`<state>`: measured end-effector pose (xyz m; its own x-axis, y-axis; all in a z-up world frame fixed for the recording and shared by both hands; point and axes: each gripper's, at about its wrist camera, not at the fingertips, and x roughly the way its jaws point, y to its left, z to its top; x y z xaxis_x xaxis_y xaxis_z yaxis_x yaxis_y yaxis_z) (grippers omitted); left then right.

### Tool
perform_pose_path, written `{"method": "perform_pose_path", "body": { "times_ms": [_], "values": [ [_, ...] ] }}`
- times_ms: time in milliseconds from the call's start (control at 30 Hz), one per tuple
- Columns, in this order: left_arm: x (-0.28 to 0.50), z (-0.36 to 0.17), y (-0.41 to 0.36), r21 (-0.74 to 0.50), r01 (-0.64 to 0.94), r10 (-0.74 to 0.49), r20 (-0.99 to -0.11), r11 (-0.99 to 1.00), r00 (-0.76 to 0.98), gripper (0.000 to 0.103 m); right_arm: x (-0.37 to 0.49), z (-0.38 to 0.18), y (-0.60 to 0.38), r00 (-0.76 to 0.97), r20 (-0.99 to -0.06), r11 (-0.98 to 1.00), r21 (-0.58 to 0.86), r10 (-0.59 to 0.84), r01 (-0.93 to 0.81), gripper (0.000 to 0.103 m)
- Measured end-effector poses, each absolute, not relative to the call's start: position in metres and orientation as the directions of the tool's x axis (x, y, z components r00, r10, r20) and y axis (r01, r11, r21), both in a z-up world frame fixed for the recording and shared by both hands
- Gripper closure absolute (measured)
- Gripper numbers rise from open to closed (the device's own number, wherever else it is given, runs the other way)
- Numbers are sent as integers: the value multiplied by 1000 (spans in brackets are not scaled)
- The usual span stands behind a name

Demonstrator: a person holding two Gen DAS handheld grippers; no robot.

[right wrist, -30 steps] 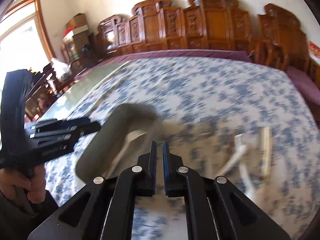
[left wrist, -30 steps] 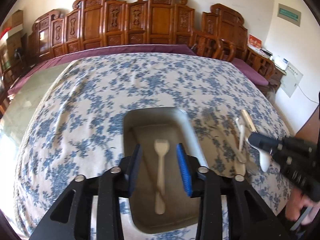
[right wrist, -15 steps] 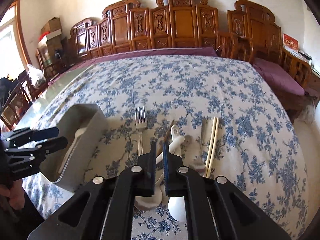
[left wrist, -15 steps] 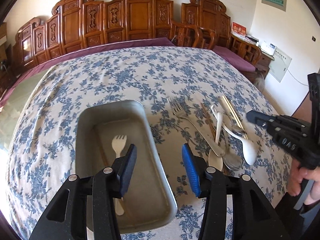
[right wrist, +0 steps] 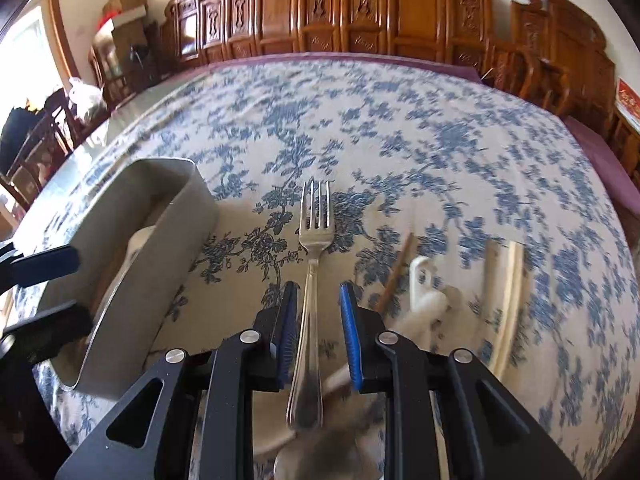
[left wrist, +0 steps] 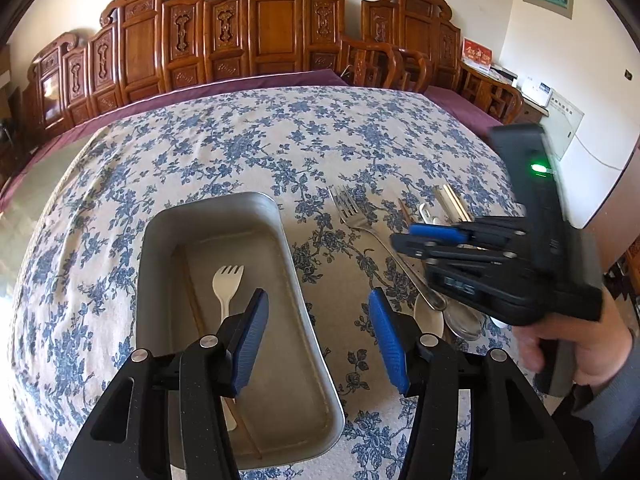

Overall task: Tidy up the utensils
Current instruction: 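Grasp a steel fork from the pile with the right tool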

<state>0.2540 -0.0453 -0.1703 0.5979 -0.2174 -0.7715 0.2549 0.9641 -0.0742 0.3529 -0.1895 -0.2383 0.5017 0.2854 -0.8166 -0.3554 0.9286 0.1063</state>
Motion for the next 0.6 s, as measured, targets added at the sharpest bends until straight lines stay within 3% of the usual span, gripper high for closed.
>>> {"method": "perform_pose_path", "body": {
  "times_ms": [267, 367, 600],
  "values": [
    [255, -170, -42, -78, 249, -217, -773, 965, 596, 53, 370, -256, -166, 485, -845, 922, 22, 224, -387, 79],
    [255, -170, -41, -76, 246, -213, -774, 966, 597, 53, 370, -257, -165, 501, -840, 922, -3, 207, -386, 94],
    [253, -173, -47, -63, 249, -204, -777, 966, 596, 53, 366, -244, -178, 527, -808, 924, 54, 262, -377, 95]
  ]
}}
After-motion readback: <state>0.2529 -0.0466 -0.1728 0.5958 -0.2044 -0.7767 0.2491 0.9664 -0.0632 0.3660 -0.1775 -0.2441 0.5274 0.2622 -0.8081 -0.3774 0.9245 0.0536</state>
